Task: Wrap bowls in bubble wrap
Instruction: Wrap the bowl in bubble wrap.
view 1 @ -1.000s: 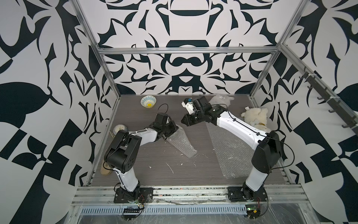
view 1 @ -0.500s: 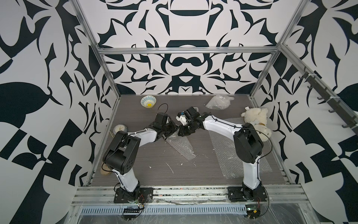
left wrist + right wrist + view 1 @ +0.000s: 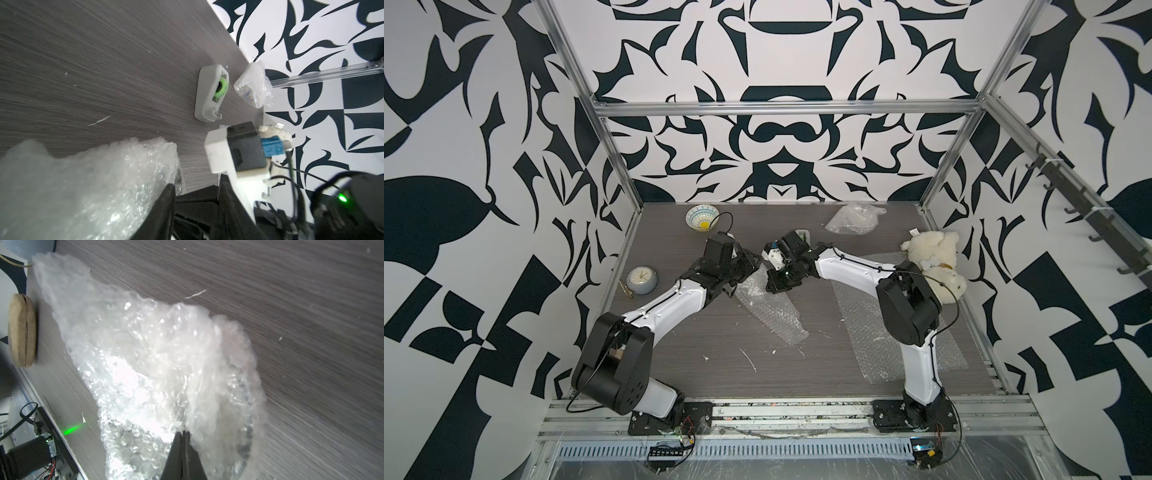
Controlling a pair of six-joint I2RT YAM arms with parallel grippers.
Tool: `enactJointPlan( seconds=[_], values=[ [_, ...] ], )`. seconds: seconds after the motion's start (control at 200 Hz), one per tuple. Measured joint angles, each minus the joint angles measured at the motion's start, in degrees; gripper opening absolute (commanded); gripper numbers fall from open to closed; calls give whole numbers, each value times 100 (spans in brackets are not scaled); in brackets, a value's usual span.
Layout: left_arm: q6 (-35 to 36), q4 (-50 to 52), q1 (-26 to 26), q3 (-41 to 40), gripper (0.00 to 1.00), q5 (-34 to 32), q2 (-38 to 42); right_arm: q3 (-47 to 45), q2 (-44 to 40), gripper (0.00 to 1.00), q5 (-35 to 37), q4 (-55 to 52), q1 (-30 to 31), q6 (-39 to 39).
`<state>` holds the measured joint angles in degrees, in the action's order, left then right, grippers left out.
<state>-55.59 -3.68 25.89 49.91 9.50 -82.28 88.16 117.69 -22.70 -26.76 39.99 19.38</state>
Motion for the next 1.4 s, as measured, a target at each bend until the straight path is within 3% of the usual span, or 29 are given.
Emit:
enactJointPlan(
  seconds=[0.17,0.27,0.5,1.1,1.4],
  values=[
    [81,105,0,-542,17,-234,389,44,35,6,7,-11,0,0],
    [101,170,0,-839,13,-297,369,76,35,6,9,-26,0,0],
    [125,76,0,-901,13,-234,-136,92,35,6,24,-35,0,2],
    [306,-83,-2,184,13,299,-1742,103,201,7,-26,20,0,2],
    [289,-197,-7,236,13,422,-1867,-96,-258,18,-13,-92,-160,-68]
  ],
)
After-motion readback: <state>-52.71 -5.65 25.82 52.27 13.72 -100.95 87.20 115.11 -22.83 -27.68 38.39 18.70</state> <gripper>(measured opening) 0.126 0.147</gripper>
